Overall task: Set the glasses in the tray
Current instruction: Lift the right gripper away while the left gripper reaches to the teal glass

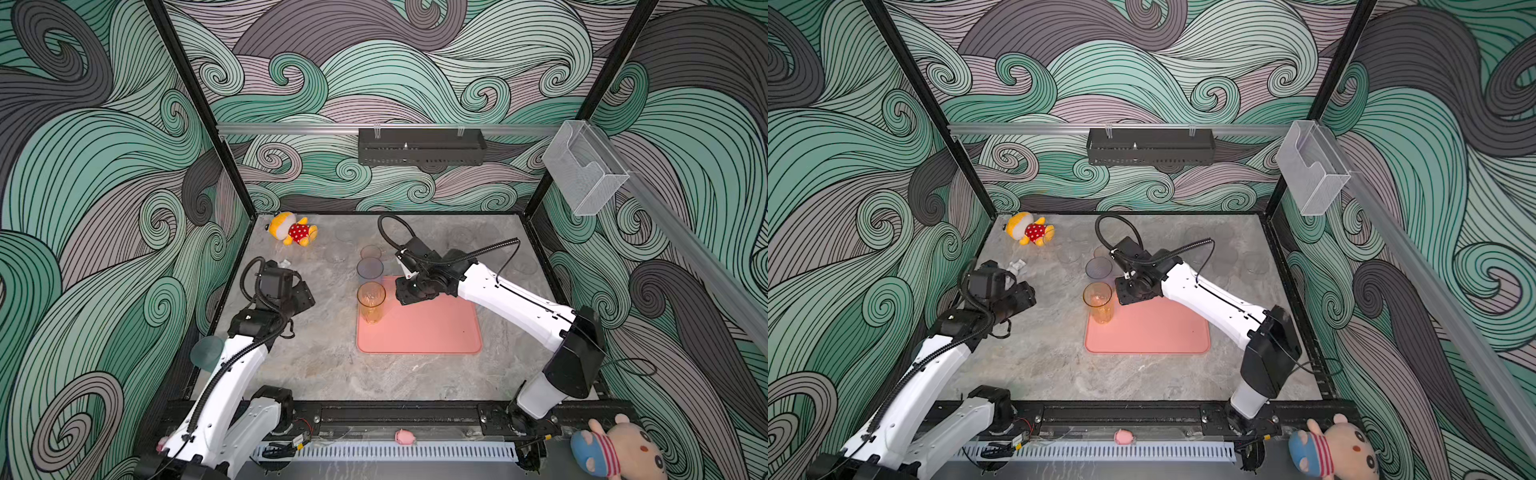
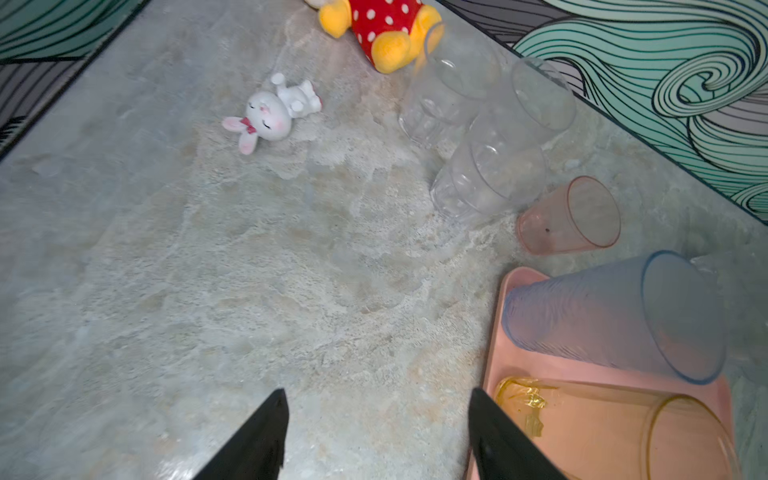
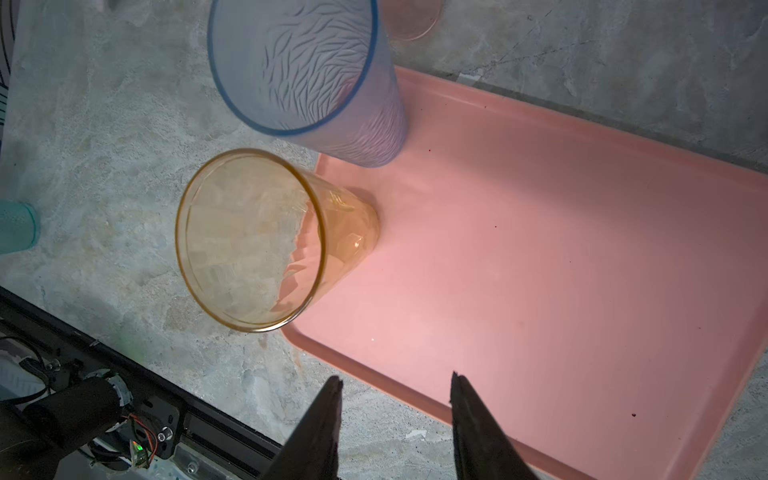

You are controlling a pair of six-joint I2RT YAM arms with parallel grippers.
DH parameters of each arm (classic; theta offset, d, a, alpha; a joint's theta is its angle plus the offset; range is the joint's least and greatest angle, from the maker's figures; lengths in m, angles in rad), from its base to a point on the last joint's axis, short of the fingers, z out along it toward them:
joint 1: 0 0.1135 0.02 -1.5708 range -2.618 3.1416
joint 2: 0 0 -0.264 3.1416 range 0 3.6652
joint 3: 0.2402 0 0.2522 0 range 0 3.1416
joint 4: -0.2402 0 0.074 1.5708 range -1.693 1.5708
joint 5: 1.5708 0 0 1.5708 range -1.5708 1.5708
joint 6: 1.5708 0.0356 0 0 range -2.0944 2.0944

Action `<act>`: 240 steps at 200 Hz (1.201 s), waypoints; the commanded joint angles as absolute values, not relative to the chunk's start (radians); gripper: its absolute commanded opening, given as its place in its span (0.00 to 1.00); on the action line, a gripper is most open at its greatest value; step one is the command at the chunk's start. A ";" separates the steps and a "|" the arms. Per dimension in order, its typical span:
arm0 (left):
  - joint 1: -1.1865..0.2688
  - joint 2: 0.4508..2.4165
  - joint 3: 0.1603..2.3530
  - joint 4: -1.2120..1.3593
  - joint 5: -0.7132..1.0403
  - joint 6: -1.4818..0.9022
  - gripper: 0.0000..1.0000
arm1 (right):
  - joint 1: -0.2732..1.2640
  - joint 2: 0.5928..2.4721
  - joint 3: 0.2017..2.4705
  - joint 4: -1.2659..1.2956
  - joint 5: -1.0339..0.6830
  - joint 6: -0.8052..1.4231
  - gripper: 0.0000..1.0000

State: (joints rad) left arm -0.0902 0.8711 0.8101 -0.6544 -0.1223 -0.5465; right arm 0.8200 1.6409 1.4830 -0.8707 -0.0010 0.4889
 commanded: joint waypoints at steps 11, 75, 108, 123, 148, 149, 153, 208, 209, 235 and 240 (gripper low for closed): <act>0.087 0.874 0.930 -0.852 -0.127 -0.432 0.70 | 0.785 1.576 1.403 -0.798 -0.041 0.500 0.44; 0.247 0.858 0.953 -0.903 -0.409 -0.543 0.78 | 0.731 1.501 1.270 -0.751 -0.089 0.475 0.49; 0.268 0.856 0.941 -0.926 -0.610 -0.597 0.81 | 0.717 1.479 1.238 -0.730 -0.103 0.462 0.52; 0.292 0.873 0.925 -0.895 -0.589 -0.595 0.81 | 0.714 1.481 1.232 -0.719 -0.117 0.467 0.52; 0.323 0.906 0.881 -0.826 -0.555 -0.595 0.80 | 0.712 1.481 1.234 -0.714 -0.133 0.472 0.52; 0.326 0.908 0.879 -0.823 -0.553 -0.595 0.80 | 0.713 1.481 1.234 -0.714 -0.133 0.472 0.52; 0.338 0.916 0.873 -0.816 -0.543 -0.598 0.79 | 0.712 1.479 1.233 -0.715 -0.133 0.472 0.52; 0.435 1.000 0.876 -0.822 -0.535 -0.652 0.72 | 0.706 1.453 1.225 -0.715 -0.120 0.484 0.52; 0.435 1.002 0.876 -0.822 -0.535 -0.654 0.72 | 0.706 1.453 1.225 -0.715 -0.120 0.484 0.52; 0.473 1.019 0.850 -0.807 -0.464 -0.687 0.67 | 0.706 1.454 1.220 -0.712 -0.121 0.487 0.51; 0.478 1.021 0.843 -0.803 -0.454 -0.691 0.66 | 0.706 1.453 1.218 -0.713 -0.121 0.487 0.51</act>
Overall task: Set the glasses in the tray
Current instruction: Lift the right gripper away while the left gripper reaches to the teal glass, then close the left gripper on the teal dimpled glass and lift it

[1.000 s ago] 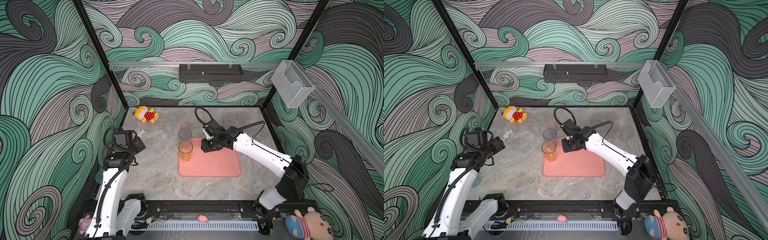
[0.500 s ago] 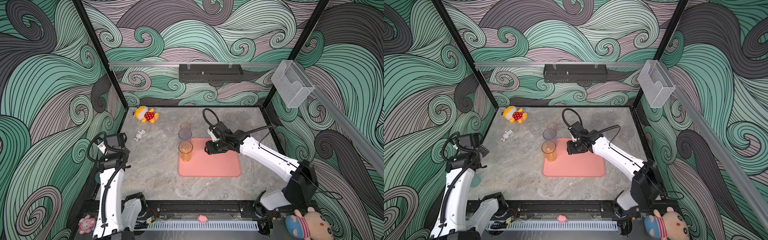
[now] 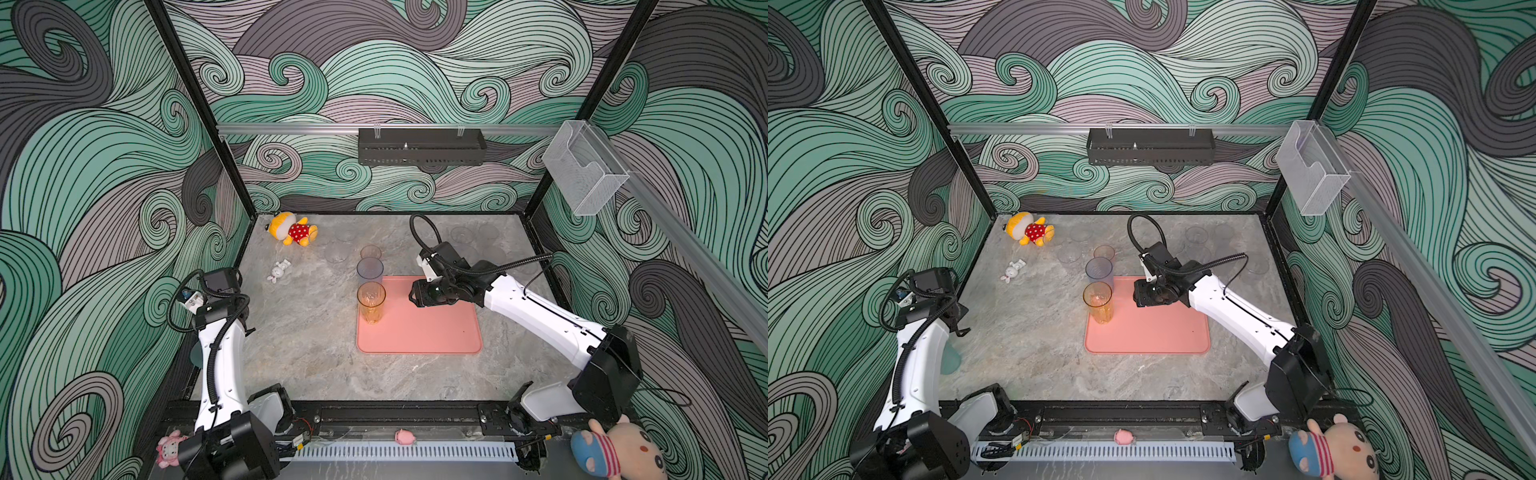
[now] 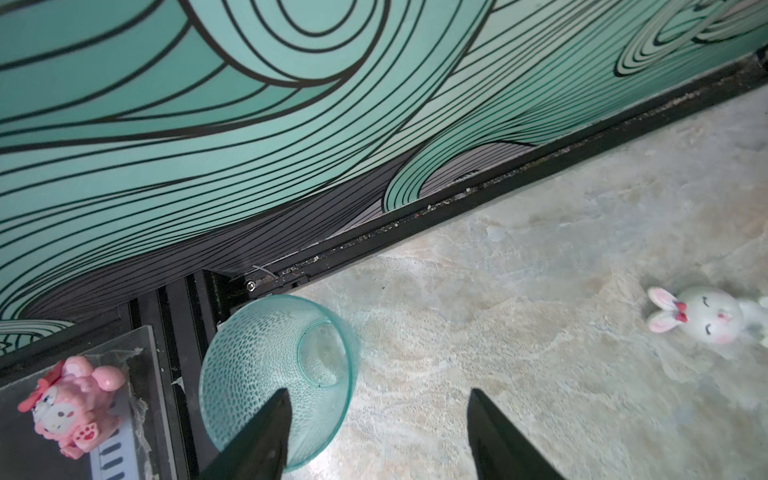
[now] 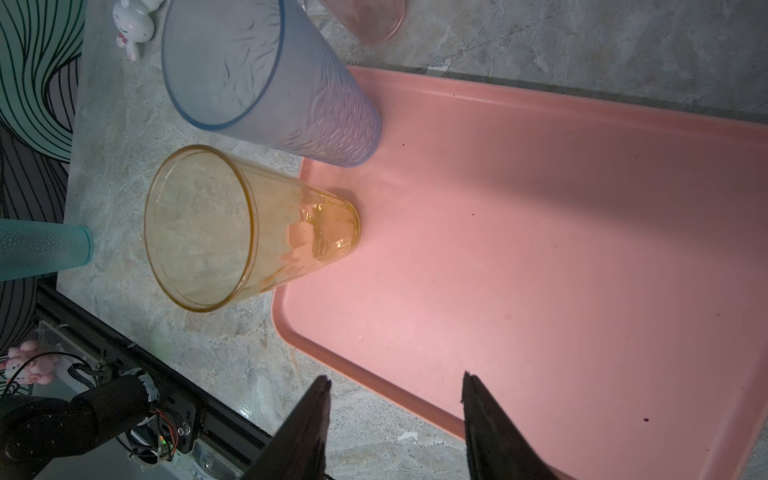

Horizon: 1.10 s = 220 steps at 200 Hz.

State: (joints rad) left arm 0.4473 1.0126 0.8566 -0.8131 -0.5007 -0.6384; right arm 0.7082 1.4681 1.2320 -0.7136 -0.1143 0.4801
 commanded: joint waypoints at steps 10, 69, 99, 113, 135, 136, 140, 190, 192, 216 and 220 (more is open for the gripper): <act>0.491 1.023 0.830 -0.798 -0.447 -0.703 0.64 | 0.706 1.452 1.216 -0.712 -0.120 0.485 0.51; 0.588 1.099 0.815 -0.784 -0.342 -0.779 0.54 | 0.705 1.442 1.201 -0.708 -0.113 0.485 0.51; 0.609 1.125 0.802 -0.752 -0.310 -0.778 0.50 | 0.703 1.435 1.193 -0.708 -0.105 0.487 0.51; 0.615 1.132 0.791 -0.738 -0.301 -0.776 0.47 | 0.701 1.434 1.192 -0.708 -0.099 0.488 0.51; 0.628 1.140 0.774 -0.724 -0.256 -0.783 0.38 | 0.701 1.435 1.189 -0.704 -0.098 0.489 0.51; 0.627 1.140 0.773 -0.725 -0.255 -0.784 0.38 | 0.700 1.435 1.189 -0.704 -0.098 0.489 0.51; 0.630 1.139 0.771 -0.723 -0.247 -0.784 0.36 | 0.700 1.436 1.188 -0.704 -0.097 0.488 0.51; 0.635 1.080 0.736 -0.725 -0.143 -0.805 0.08 | 0.700 1.441 1.182 -0.687 -0.101 0.504 0.51; 0.635 1.079 0.735 -0.726 -0.137 -0.806 0.06 | 0.700 1.441 1.183 -0.688 -0.101 0.504 0.51; 0.634 1.071 0.759 -0.755 -0.065 -0.796 0.00 | 0.700 1.441 1.183 -0.689 -0.095 0.506 0.51; 0.635 1.072 0.766 -0.760 -0.045 -0.793 0.00 | 0.700 1.441 1.183 -0.689 -0.095 0.506 0.51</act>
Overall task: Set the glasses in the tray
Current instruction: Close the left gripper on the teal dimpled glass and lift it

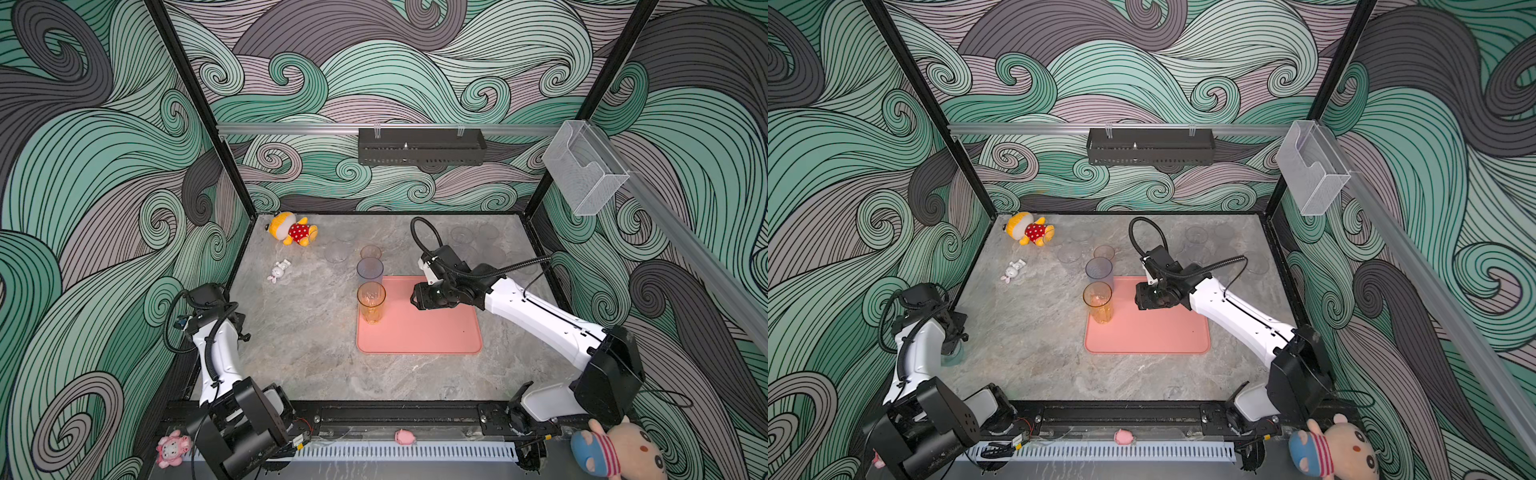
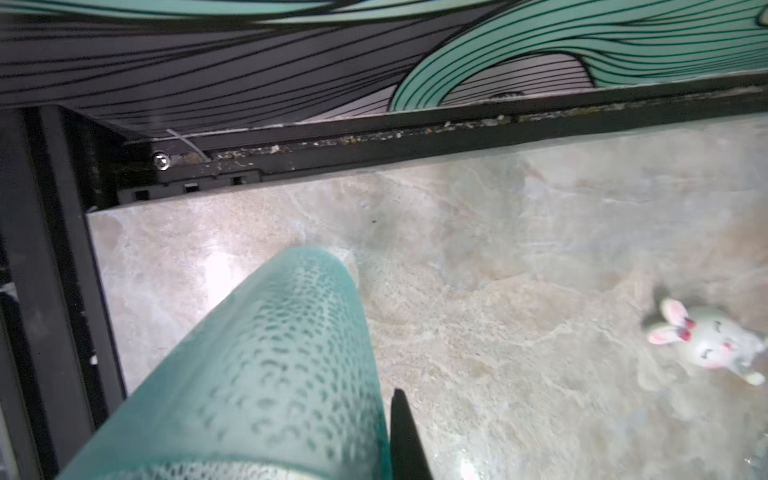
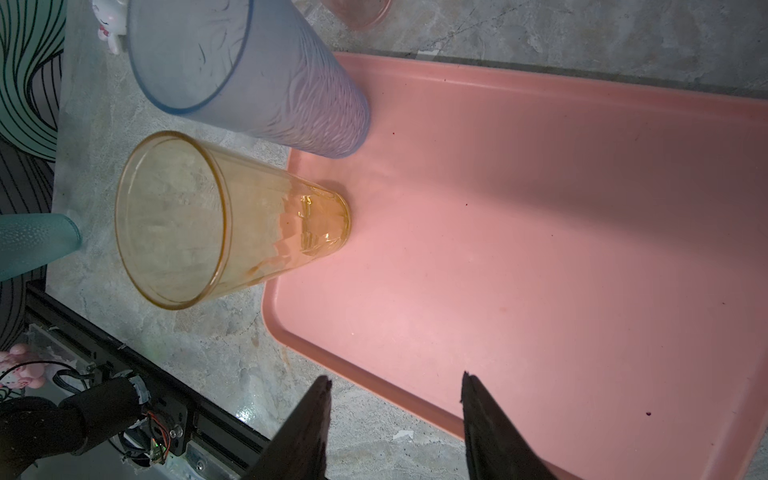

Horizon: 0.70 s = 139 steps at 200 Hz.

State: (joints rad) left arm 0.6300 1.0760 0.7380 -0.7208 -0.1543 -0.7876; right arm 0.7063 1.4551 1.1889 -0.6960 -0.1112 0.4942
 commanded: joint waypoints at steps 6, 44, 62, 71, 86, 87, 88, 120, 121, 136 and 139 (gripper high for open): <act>0.634 1.075 0.775 -0.770 -0.009 -0.787 0.00 | 0.700 1.441 1.183 -0.688 -0.095 0.507 0.51; 0.521 1.018 0.803 -0.819 0.088 -0.797 0.00 | 0.700 1.439 1.179 -0.679 -0.092 0.519 0.51; 0.344 0.979 0.827 -0.850 0.038 -0.833 0.00 | 0.700 1.443 1.176 -0.668 -0.097 0.528 0.51; 0.238 0.971 0.838 -0.859 0.012 -0.863 0.00 | 0.700 1.447 1.177 -0.666 -0.101 0.532 0.51; 0.074 0.973 0.841 -0.871 -0.026 -0.930 0.00 | 0.701 1.454 1.183 -0.663 -0.109 0.540 0.51; 0.064 0.974 0.841 -0.873 -0.029 -0.934 0.00 | 0.701 1.455 1.184 -0.663 -0.110 0.540 0.51; 0.055 0.975 0.841 -0.874 -0.031 -0.938 0.00 | 0.701 1.456 1.184 -0.663 -0.109 0.541 0.51; -0.233 0.994 0.822 -0.881 -0.129 -1.061 0.00 | 0.718 1.449 1.193 -0.675 -0.092 0.545 0.51; -0.240 0.994 0.822 -0.881 -0.130 -1.064 0.00 | 0.719 1.449 1.193 -0.676 -0.091 0.545 0.51; -0.377 1.025 0.815 -0.868 -0.149 -1.119 0.00 | 0.733 1.452 1.193 -0.676 -0.079 0.551 0.51; -0.402 1.033 0.813 -0.865 -0.151 -1.131 0.00 | 0.737 1.453 1.193 -0.677 -0.077 0.552 0.50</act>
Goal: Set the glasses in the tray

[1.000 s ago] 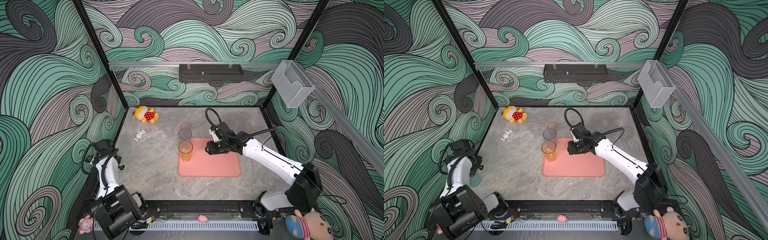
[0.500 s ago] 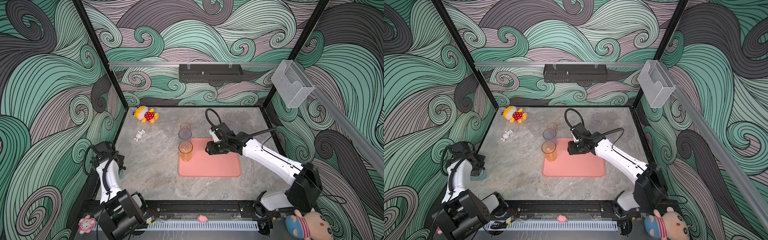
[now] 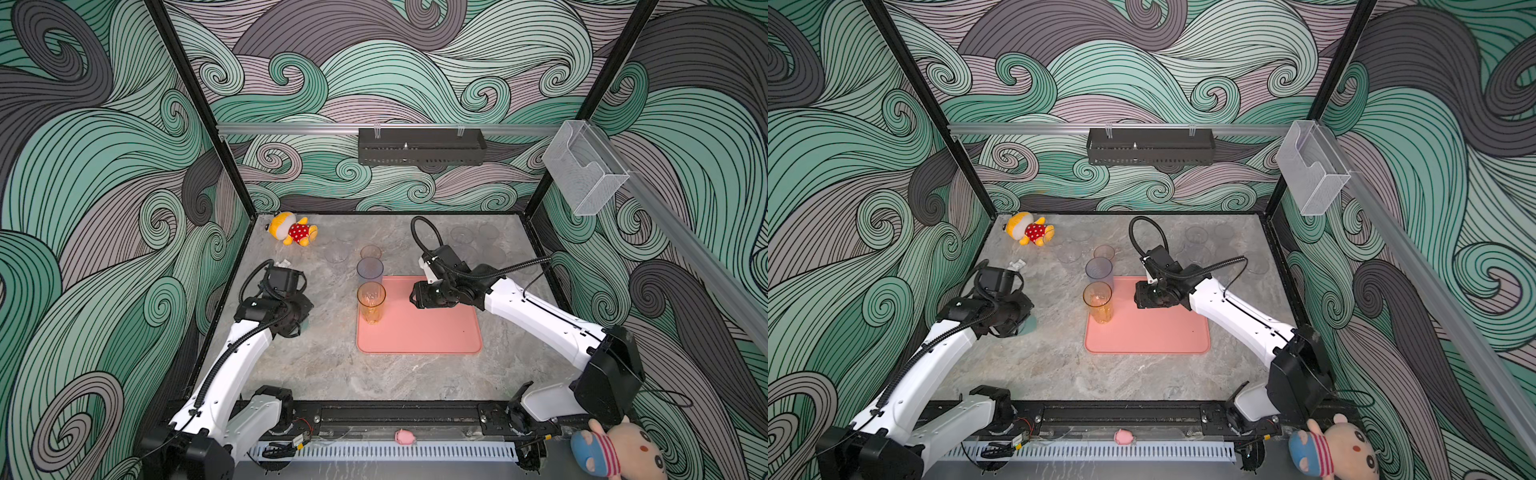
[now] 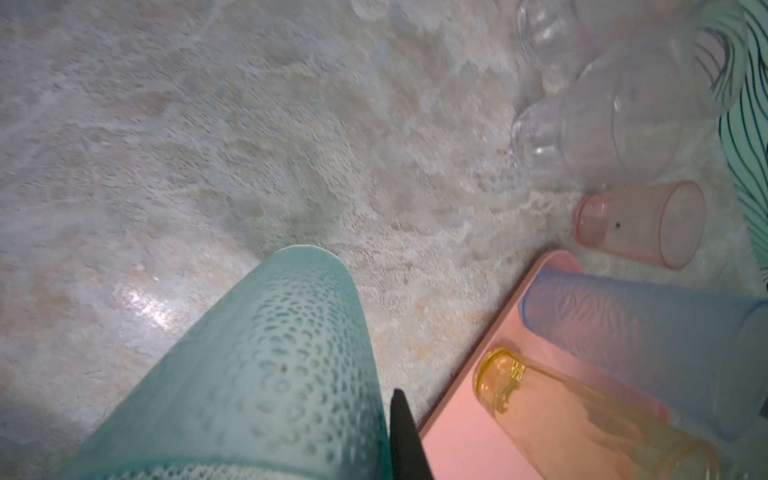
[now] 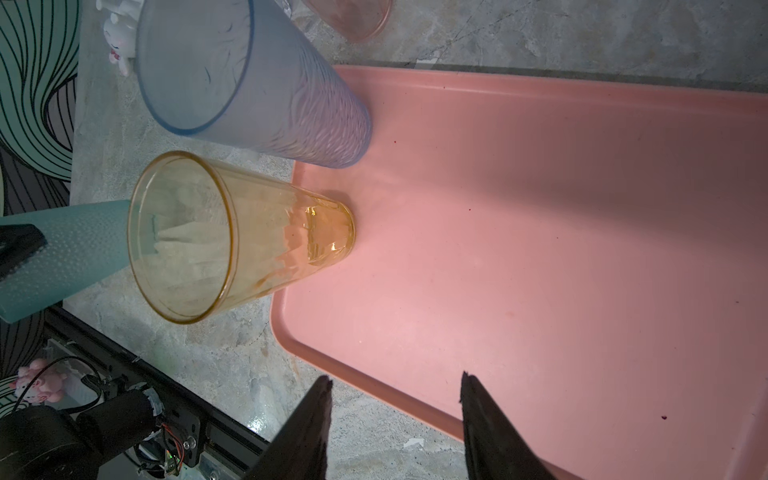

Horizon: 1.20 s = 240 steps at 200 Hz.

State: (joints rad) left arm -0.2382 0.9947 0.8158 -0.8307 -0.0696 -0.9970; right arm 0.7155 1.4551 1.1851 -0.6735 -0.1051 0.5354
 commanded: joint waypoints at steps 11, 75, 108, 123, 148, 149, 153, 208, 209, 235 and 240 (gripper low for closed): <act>-0.489 1.068 0.811 -0.850 -0.158 -1.167 0.00 | 0.750 1.462 1.200 -0.679 -0.068 0.555 0.50; -0.664 1.213 0.796 -0.761 -0.130 -1.162 0.00 | 0.824 1.505 1.251 -0.697 -0.027 0.564 0.50; -0.663 1.217 0.843 -0.780 -0.127 -1.097 0.11 | 0.849 1.511 1.256 -0.697 -0.016 0.571 0.50; -0.664 1.199 0.879 -0.795 -0.125 -1.053 0.22 | 0.856 1.512 1.256 -0.698 -0.011 0.577 0.50; -0.663 1.177 0.913 -0.822 -0.133 -1.017 0.32 | 0.869 1.520 1.267 -0.696 -0.010 0.580 0.50; -0.662 1.176 0.913 -0.822 -0.133 -1.017 0.33 | 0.869 1.520 1.268 -0.696 -0.009 0.580 0.50; -0.663 1.173 0.913 -0.822 -0.133 -1.016 0.33 | 0.871 1.522 1.271 -0.697 -0.009 0.580 0.50; -0.662 1.071 1.031 -0.932 -0.170 -0.898 0.34 | 0.897 1.494 1.299 -0.707 0.011 0.598 0.50; -0.661 1.068 1.033 -0.934 -0.172 -0.894 0.34 | 0.898 1.493 1.300 -0.709 0.012 0.599 0.50; -0.650 0.955 1.071 -0.969 -0.339 -0.767 0.35 | 0.948 1.492 1.358 -0.729 0.036 0.600 0.49; -0.638 0.933 1.077 -0.976 -0.367 -0.737 0.36 | 0.963 1.499 1.374 -0.734 0.044 0.599 0.49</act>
State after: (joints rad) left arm -0.6586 1.0302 1.0241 -0.8845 -0.1955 -0.8909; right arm 0.9096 1.5185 1.2949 -0.7105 0.0002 0.5873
